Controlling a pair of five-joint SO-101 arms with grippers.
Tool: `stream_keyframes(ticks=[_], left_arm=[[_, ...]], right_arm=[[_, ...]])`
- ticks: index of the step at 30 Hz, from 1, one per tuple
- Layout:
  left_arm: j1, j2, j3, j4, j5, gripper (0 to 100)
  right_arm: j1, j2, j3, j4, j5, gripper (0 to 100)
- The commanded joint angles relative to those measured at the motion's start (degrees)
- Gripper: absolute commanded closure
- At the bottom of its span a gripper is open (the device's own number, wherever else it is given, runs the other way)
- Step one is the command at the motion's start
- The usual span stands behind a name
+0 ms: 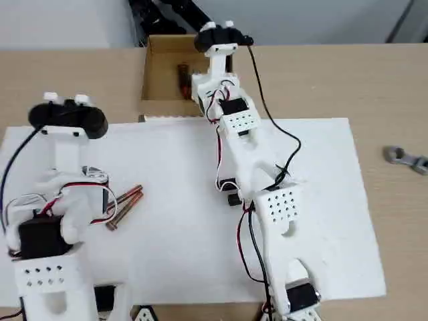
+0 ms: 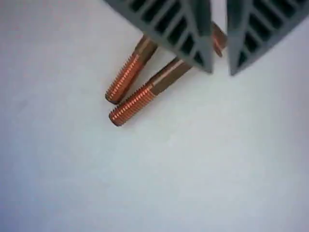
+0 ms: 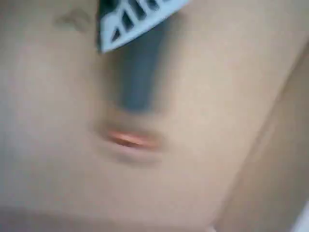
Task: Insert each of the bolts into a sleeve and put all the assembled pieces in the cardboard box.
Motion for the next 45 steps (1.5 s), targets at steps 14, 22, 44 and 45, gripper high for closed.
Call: stream_keyframes(ticks=[14,22,44,45], left_arm=[[-0.3,-0.6,0.0,-0.6,0.1,90],[-0.1,14.4,-3.8,2.6,-6.0,90],[-0.7,50.6,-16.2,4.7,-35.5,90],[-1.1,51.4,-16.2,3.8,-35.5,90]], right_arm=[[-0.2,-29.3,-2.6,27.6,-0.5,99.4],[-0.4,-41.8,-2.6,47.9,0.4,99.3],[8.7,-94.7,26.9,65.3,12.5,99.4],[9.2,-97.5,30.6,65.3,12.5,99.4]])
